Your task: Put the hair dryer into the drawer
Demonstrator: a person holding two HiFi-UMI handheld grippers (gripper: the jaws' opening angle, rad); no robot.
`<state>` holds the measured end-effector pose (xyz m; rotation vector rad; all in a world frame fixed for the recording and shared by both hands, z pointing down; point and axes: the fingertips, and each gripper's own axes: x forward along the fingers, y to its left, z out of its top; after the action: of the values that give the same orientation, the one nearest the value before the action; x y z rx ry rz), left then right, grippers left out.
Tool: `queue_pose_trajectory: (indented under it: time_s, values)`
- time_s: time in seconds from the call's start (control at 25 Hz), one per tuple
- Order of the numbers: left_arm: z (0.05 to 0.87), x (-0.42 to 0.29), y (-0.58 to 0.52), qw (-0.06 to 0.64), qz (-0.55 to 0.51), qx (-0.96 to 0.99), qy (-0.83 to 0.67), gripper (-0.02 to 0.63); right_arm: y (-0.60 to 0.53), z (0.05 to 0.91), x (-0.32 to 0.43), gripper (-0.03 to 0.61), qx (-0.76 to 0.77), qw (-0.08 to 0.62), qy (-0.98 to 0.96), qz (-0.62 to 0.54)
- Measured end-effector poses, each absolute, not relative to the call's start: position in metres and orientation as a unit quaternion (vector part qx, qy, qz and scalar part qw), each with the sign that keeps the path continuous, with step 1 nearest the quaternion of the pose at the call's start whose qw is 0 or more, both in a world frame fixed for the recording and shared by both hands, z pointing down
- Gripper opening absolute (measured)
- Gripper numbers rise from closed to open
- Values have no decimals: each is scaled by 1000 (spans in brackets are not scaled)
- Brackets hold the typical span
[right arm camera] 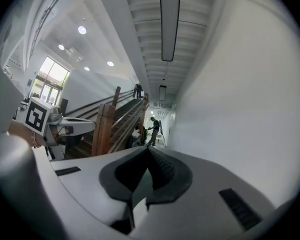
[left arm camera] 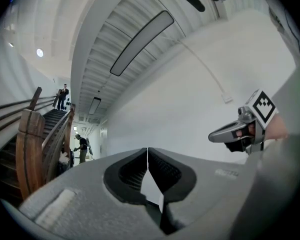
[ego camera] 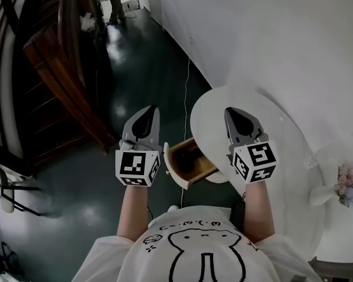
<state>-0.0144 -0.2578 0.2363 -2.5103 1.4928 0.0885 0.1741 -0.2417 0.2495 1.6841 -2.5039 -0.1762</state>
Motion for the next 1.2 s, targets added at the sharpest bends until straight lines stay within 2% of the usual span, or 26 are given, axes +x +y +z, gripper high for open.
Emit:
queue_pose_trajectory:
  time_s: [0.4, 0.64, 1.2]
  values:
    - [206, -13, -250, 144, 34, -851, 504, 15, -213, 208, 210, -2, 594, 0, -796, -120]
    - [192, -12, -246, 178, 31, -845, 504, 15, -204, 191, 227, -2, 614, 7, -775, -149]
    - [179, -4, -243, 201, 37, -853, 480, 15, -197, 173, 218, -2, 609, 13, -773, -177]
